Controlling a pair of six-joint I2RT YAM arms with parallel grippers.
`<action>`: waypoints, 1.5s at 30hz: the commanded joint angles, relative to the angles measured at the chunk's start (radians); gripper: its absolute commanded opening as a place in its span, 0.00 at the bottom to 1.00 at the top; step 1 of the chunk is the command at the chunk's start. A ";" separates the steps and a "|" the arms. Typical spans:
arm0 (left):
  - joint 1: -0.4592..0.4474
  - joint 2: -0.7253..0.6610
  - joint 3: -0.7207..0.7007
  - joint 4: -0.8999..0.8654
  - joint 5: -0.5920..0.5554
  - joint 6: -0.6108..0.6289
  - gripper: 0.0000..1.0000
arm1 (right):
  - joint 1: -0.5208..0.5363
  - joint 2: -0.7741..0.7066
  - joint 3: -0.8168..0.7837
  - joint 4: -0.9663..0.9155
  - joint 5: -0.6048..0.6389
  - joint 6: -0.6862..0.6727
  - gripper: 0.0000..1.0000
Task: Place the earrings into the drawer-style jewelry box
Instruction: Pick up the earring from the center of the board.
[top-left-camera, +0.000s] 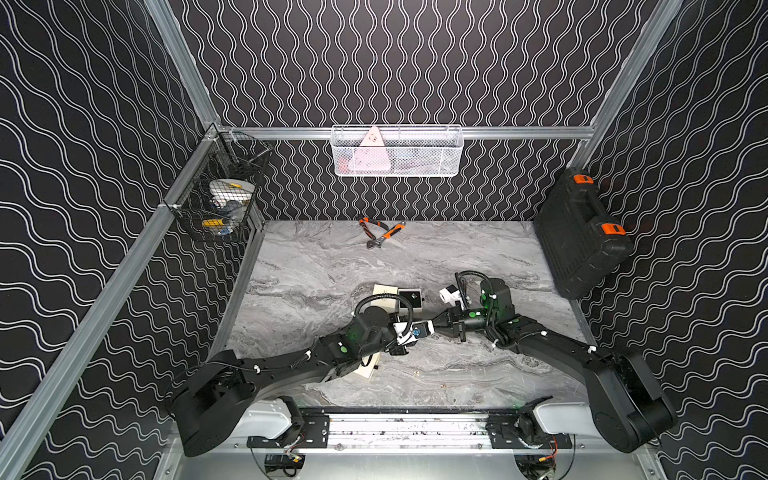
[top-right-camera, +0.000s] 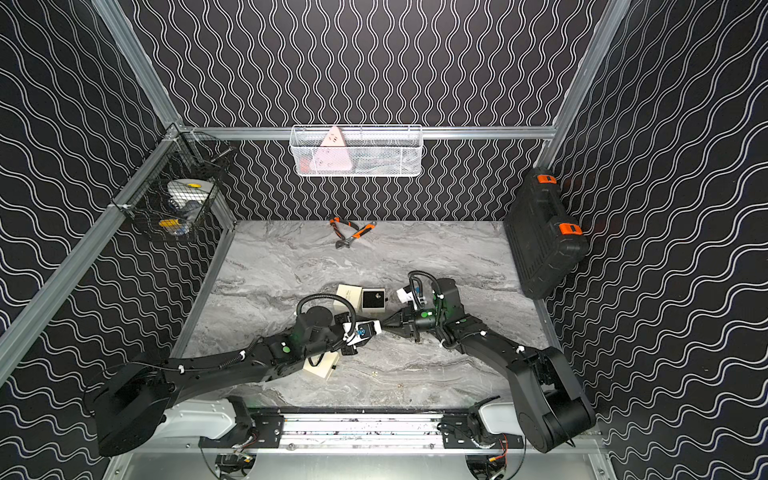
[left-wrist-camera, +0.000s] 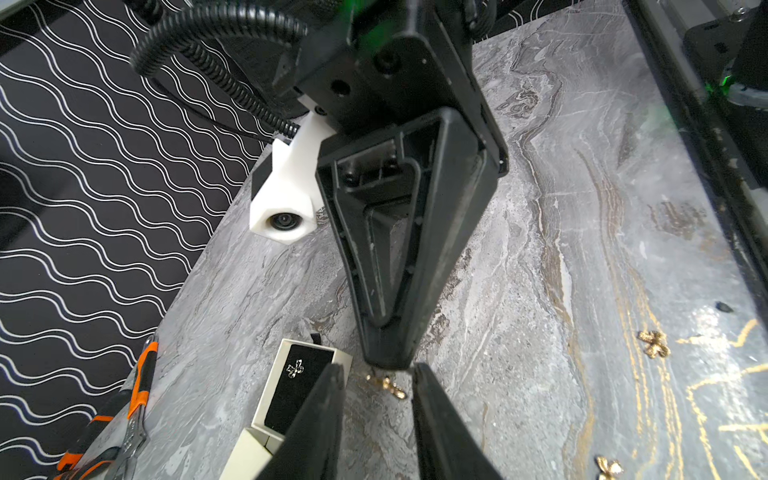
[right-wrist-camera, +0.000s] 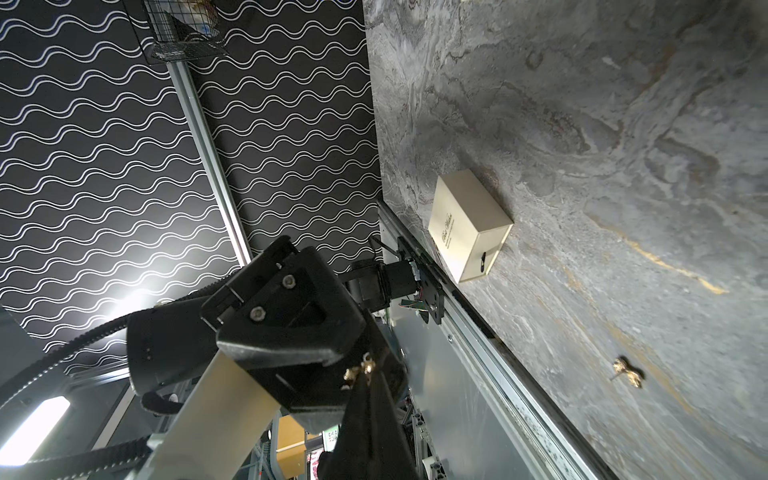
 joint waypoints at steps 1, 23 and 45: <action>0.003 -0.007 0.010 -0.005 0.026 -0.006 0.31 | 0.001 0.003 0.004 0.015 0.004 -0.004 0.00; 0.003 0.001 0.031 -0.046 0.017 -0.023 0.04 | 0.001 0.005 -0.001 0.041 0.005 0.015 0.00; -0.092 0.020 -0.041 0.094 -0.289 0.238 0.00 | -0.056 -0.077 0.167 -0.499 0.164 -0.076 0.36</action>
